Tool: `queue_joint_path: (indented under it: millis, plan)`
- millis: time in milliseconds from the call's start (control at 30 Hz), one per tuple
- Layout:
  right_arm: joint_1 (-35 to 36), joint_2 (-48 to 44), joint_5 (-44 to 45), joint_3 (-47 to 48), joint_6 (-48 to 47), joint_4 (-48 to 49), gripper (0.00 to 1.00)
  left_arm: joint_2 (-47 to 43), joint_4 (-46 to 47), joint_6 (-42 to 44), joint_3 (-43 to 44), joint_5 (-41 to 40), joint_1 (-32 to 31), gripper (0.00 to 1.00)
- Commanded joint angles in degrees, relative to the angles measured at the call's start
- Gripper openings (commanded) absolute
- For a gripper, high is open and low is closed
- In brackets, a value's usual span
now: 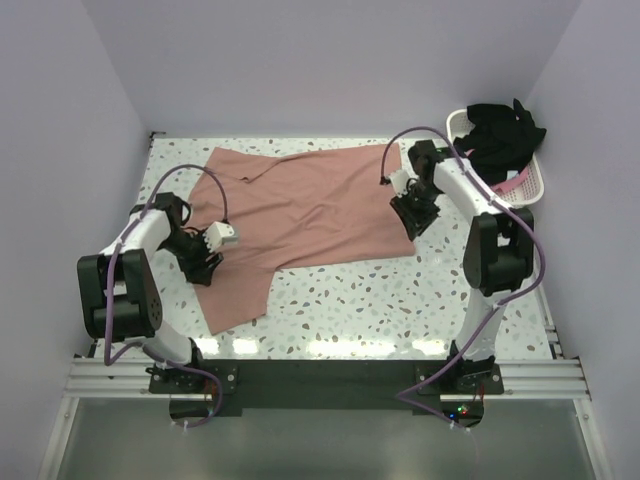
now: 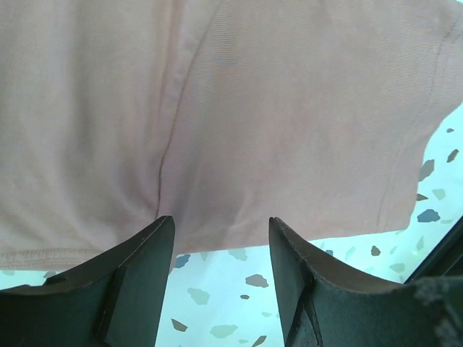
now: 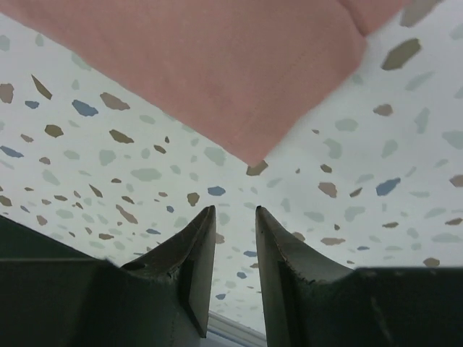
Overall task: Fold and stack the t-shirts
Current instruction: Flatten the tshirt out
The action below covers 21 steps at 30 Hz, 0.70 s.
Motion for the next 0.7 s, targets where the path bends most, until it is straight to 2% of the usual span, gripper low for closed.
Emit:
queue_joint_path:
  millis: [0, 400, 667]
  plan:
    - [3.4, -1.3, -0.1, -4.2, -2.5, 5.6, 0.33, -2.1, -2.7, 1.6, -1.1, 3.4, 0.3, 0.6]
    - [7.8, -1.0, 4.4, -10.6, -7.8, 11.4, 0.33, -1.7, -2.1, -1.7, -1.2, 4.2, 0.5, 0.61]
    - [8.5, 2.0, 5.5, -13.3, -9.8, 13.8, 0.4, -0.3, -0.2, -3.8, -0.9, 3.2, 0.5, 0.64]
